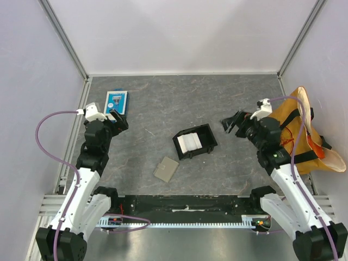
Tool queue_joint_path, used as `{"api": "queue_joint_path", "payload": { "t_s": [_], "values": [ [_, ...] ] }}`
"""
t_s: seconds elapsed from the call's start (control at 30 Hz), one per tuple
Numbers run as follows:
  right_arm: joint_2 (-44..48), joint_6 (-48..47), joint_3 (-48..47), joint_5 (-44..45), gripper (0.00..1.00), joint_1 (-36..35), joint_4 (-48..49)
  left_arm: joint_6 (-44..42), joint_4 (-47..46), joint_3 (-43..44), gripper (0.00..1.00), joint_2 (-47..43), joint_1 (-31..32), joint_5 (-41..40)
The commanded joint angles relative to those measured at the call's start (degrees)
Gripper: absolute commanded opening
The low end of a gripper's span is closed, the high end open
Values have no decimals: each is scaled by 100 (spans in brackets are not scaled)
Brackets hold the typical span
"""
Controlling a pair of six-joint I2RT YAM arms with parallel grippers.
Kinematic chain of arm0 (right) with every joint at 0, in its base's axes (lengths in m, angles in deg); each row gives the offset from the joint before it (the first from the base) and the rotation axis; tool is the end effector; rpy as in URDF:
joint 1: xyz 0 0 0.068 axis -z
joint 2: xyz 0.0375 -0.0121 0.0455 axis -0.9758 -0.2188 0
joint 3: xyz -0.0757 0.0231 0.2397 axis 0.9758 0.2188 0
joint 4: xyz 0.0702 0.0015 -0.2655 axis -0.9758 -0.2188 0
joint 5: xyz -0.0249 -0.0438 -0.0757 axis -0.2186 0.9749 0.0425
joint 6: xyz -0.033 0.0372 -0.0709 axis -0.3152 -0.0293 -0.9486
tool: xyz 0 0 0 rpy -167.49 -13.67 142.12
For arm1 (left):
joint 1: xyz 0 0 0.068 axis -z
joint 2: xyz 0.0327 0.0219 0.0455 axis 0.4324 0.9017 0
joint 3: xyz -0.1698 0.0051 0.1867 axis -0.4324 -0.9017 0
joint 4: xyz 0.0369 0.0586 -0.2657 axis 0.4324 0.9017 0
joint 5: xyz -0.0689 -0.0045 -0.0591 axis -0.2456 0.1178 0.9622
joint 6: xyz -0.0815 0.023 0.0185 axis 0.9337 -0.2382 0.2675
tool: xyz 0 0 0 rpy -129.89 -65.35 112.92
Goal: Put the credit cards into the card holder
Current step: Move the storage box to the center of the board.
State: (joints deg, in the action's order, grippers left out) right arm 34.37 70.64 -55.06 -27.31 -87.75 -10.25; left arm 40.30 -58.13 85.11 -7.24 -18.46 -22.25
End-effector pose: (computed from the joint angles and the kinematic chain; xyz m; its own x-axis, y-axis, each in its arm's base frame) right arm 0.2572 0.0594 0.2662 -0.3594 0.4369 -0.8246 -0.1711 0.8378 0.5184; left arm 0.2523 -0.0165 0.2626 -0.1874 -0.3778 -0.9067 -0.1572 0.9227 -0.3520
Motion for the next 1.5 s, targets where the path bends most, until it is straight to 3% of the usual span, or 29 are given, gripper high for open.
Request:
{"api": "queue_joint_path", "payload": {
  "t_s": [0.0, 0.2, 0.37, 0.47, 0.67, 0.83, 1.13, 1.47],
  "values": [
    [295, -77, -99, -303, 98, -717, -1238, 871, 405, 61, 97, -64, -4, -7],
    [155, 106, -38, 329, 98, -2201, -1784, 1734, 899, 44, 97, 77, 5, 915],
    [40, 397, 67, 1208, 98, -3344, -1820, 1313, 187, -194, 97, 182, -4, 2127],
    [-109, 634, 182, 1166, 98, -3802, -1645, 1163, 98, -186, 97, 445, 14, 2549],
    [-416, 1495, 981, 436, 98, -3891, 15, 1163, -455, -387, 97, 1306, 434, 3034],
    [-776, 1566, 956, 611, 98, -3900, 158, 1268, -1052, -493, 97, 1807, 1129, 2876],
    [-1603, 1953, 736, 1507, 98, -3900, 509, 1813, -2063, -528, 95, 2853, 1551, 3218],
    [-2227, 1628, 323, 1719, 98, -3856, 764, 2779, -3758, -721, 94, 3943, 2017, 3227]
  ]
}}
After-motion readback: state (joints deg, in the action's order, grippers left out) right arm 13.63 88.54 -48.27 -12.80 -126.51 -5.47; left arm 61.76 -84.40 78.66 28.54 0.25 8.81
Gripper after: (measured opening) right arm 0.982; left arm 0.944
